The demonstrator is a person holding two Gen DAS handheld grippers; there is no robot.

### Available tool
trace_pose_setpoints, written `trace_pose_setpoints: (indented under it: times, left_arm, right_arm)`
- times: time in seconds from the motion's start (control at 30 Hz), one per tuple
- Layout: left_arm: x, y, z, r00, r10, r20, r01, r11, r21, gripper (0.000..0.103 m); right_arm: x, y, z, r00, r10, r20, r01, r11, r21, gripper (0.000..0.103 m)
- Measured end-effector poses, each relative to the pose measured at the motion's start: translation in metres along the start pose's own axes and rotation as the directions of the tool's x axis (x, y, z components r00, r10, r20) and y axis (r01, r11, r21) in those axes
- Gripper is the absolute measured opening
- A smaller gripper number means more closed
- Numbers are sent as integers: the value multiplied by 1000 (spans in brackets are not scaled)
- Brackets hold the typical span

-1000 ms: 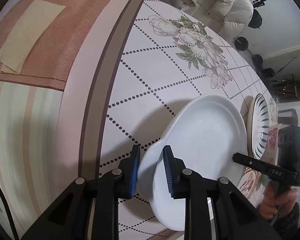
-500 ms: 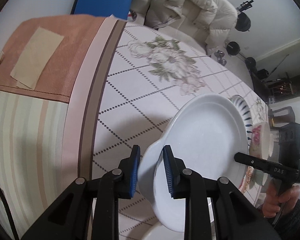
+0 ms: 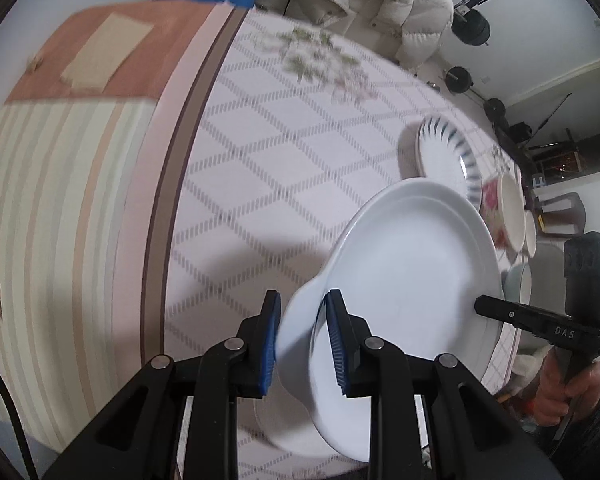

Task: Organize plates and bowls
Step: 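Carry the white eared plate with both grippers and lower it onto the pink-flowered plate, then open both grippers and withdraw from the stacked white plate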

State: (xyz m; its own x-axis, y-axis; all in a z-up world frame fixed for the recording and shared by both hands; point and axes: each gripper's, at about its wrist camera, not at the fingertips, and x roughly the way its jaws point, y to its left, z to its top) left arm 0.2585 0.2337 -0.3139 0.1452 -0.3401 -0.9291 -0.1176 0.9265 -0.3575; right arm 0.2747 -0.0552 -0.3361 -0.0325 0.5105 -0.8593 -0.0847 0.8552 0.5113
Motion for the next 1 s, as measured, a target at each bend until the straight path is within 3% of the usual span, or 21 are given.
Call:
trace_pose_setpoints:
  times: [0.33,0.73,1.0]
  left_arm:
    - [26,6,-56,998,26,-62,-26,1000,-3,21]
    - [51,14,-69,994,59,-87,-58,998,13,22]
    - [57,8,-70,987,128,-92,-122,990,64,23]
  right_arm:
    - [27,-24,-60,998,-24,-59,26,999,29,15]
    - [52,-35,-68,996,-58,-61,60,998,32,15]
    - [59,-34,-66,996,-78,-45,79,996,28,16]
